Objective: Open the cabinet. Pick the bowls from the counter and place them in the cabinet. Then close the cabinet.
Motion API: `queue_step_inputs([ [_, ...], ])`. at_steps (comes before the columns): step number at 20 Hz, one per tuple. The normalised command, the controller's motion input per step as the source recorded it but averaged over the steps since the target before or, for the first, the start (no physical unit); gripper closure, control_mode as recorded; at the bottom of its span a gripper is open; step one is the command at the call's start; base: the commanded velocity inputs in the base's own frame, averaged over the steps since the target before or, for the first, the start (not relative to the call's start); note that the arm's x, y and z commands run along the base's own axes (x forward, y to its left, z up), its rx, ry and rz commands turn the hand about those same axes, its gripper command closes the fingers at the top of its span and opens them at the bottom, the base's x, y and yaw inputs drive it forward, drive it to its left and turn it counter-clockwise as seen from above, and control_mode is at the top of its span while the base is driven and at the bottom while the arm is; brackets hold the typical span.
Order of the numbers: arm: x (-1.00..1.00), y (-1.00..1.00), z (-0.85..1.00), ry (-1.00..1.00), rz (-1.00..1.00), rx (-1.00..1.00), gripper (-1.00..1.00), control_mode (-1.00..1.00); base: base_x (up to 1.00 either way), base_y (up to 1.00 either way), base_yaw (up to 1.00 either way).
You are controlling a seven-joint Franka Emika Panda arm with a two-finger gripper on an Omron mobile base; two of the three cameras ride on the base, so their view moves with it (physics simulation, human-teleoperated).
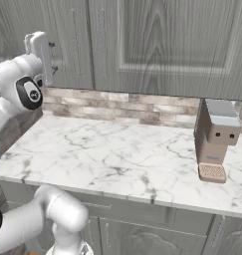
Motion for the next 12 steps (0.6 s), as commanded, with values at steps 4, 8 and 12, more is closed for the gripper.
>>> queue_step_inputs([
  [4, 0.96, 0.00, -0.08, 0.00, 0.00, 0.00, -1.00, -1.00, 0.00, 0.00, 0.00],
  [8, 0.92, 0.00, -0.10, 0.00, 0.00, 0.00, -1.00, -1.00, 0.00, 0.00, 0.00],
  [12, 0.62, 0.00, -0.04, 0.00, 0.00, 0.00, -1.00, -1.00, 0.00, 0.00, 0.00],
])
